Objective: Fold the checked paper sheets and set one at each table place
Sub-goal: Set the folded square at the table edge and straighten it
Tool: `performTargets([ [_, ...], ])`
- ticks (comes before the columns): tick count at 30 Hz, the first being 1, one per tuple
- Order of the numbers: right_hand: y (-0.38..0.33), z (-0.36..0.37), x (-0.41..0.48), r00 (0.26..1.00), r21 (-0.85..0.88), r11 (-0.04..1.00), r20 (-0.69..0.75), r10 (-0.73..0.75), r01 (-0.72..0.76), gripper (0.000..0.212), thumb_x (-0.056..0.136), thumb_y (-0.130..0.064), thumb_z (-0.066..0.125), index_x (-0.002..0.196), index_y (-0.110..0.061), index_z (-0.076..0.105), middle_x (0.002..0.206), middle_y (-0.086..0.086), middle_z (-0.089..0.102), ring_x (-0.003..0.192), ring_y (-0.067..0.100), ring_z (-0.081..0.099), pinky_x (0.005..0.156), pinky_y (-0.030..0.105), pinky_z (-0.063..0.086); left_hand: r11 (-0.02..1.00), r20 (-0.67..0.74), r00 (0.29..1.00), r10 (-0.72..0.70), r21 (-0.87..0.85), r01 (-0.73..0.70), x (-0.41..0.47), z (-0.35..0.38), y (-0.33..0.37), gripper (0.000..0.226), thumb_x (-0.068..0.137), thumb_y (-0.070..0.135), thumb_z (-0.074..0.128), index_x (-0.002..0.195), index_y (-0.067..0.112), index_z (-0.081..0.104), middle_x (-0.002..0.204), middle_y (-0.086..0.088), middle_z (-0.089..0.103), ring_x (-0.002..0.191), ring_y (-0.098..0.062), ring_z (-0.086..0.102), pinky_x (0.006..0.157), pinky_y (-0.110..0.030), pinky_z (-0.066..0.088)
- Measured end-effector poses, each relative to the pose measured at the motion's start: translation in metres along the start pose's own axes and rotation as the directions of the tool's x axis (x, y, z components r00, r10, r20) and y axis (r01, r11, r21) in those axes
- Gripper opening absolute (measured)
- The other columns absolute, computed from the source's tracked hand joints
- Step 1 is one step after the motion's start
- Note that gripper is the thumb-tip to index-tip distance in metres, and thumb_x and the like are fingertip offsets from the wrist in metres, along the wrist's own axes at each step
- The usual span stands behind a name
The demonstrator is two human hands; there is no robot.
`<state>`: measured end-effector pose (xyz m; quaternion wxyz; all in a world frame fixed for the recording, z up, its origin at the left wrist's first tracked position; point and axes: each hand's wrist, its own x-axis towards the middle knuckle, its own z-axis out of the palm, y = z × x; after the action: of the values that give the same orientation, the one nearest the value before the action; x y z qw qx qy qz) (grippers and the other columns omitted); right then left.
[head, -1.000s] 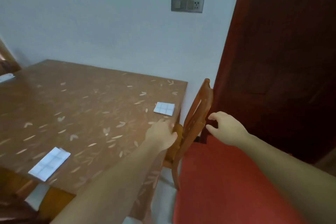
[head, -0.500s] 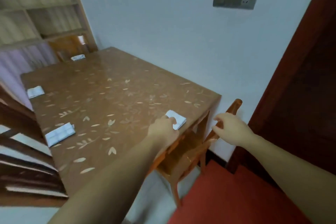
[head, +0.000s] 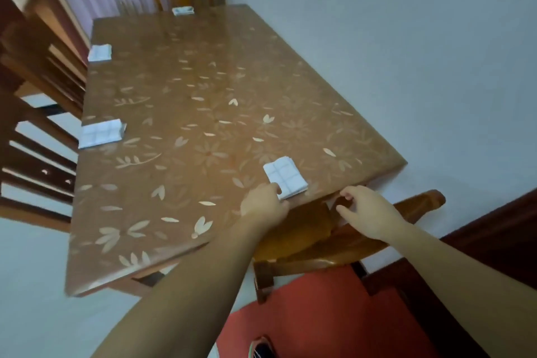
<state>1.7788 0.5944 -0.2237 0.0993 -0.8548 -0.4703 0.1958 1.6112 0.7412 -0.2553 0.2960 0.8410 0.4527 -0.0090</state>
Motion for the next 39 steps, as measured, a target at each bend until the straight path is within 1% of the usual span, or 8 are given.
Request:
performTargets([
  [2, 0.003, 0.006, 0.019, 0.998, -0.017, 1.0, 0.056, -0.022, 0.023, 0.041, 0.094, -0.039, 0.054, 0.128, -0.016, 0.057, 0.124, 0.001, 0.06, 0.108, 0.017, 0.058, 0.09, 0.032, 0.049, 0.999, 0.011, 0.999, -0.037, 0.0, 0.037, 0.002, 0.01, 0.002, 0.031, 0.081, 0.034, 0.05, 0.105, 0.02, 0.063, 0.099, -0.003, 0.067, 0.09, -0.027, 0.062, 0.077, -0.041, 0.055],
  [6, 0.002, 0.014, 0.061, 0.983, -0.101, 0.987, 0.147, -0.113, 0.128, 0.037, 0.094, -0.039, 0.052, 0.125, -0.02, 0.056, 0.122, -0.001, 0.059, 0.108, 0.019, 0.058, 0.089, 0.036, 0.05, 0.991, 0.05, 0.99, -0.131, 0.032, 0.13, 0.013, 0.023, -0.002, 0.034, 0.088, 0.031, 0.052, 0.12, 0.021, 0.056, 0.117, -0.006, 0.059, 0.108, -0.027, 0.056, 0.082, -0.039, 0.052],
  [10, 0.007, 0.026, 0.104, 0.966, -0.125, 0.973, 0.202, -0.164, 0.192, 0.03, 0.095, -0.04, 0.047, 0.115, -0.019, 0.056, 0.115, 0.001, 0.061, 0.099, 0.022, 0.058, 0.083, 0.039, 0.051, 0.97, 0.027, 0.969, -0.244, 0.013, 0.244, 0.023, 0.036, -0.001, 0.037, 0.094, 0.031, 0.05, 0.13, 0.02, 0.05, 0.127, -0.008, 0.056, 0.11, -0.027, 0.058, 0.079, -0.036, 0.049],
  [16, 0.004, 0.052, 0.15, 0.972, -0.015, 0.986, 0.171, -0.159, 0.164, 0.031, 0.1, -0.042, 0.042, 0.104, -0.016, 0.059, 0.096, 0.003, 0.062, 0.077, 0.016, 0.053, 0.067, 0.032, 0.044, 0.9, -0.077, 0.905, -0.417, -0.172, 0.4, 0.054, 0.055, 0.0, 0.032, 0.099, 0.038, 0.045, 0.11, 0.012, 0.06, 0.1, -0.007, 0.063, 0.093, -0.026, 0.061, 0.081, -0.039, 0.053],
  [19, 0.007, 0.066, 0.158, 0.979, 0.038, 0.991, 0.154, -0.136, 0.131, 0.031, 0.098, -0.045, 0.046, 0.089, -0.018, 0.059, 0.081, 0.0, 0.062, 0.069, 0.016, 0.055, 0.062, 0.032, 0.044, 0.896, -0.088, 0.9, -0.426, -0.178, 0.407, 0.064, 0.062, 0.0, 0.027, 0.101, 0.038, 0.044, 0.087, 0.017, 0.056, 0.077, 0.0, 0.058, 0.084, -0.025, 0.06, 0.074, -0.035, 0.049],
  [27, 0.015, 0.07, 0.164, 0.955, 0.144, 0.979, 0.24, -0.176, 0.144, 0.034, 0.096, -0.038, 0.053, 0.079, -0.012, 0.067, 0.073, 0.008, 0.066, 0.069, 0.025, 0.063, 0.067, 0.041, 0.054, 0.902, -0.117, 0.9, -0.42, -0.163, 0.399, 0.069, 0.066, -0.007, 0.029, 0.099, 0.036, 0.048, 0.076, 0.021, 0.054, 0.072, 0.0, 0.058, 0.078, -0.023, 0.06, 0.066, -0.034, 0.047],
  [34, 0.016, 0.067, 0.162, 0.943, 0.149, 0.98, 0.284, -0.172, 0.134, 0.04, 0.094, -0.031, 0.052, 0.075, 0.0, 0.066, 0.081, 0.02, 0.072, 0.075, 0.038, 0.066, 0.068, 0.044, 0.057, 0.894, -0.06, 0.902, -0.428, -0.172, 0.413, 0.068, 0.064, -0.007, 0.029, 0.096, 0.033, 0.052, 0.078, 0.015, 0.064, 0.074, -0.003, 0.062, 0.077, -0.024, 0.062, 0.067, -0.034, 0.051],
  [39, 0.016, 0.067, 0.163, 0.941, 0.127, 0.984, 0.298, -0.158, 0.125, 0.038, 0.09, -0.031, 0.052, 0.056, -0.014, 0.051, 0.081, 0.02, 0.073, 0.061, 0.035, 0.058, 0.058, 0.04, 0.052, 0.902, -0.03, 0.911, -0.411, -0.163, 0.401, 0.068, 0.063, -0.008, 0.029, 0.096, 0.034, 0.053, 0.074, 0.017, 0.063, 0.092, -0.006, 0.07, 0.08, -0.025, 0.064, 0.073, -0.037, 0.056],
])
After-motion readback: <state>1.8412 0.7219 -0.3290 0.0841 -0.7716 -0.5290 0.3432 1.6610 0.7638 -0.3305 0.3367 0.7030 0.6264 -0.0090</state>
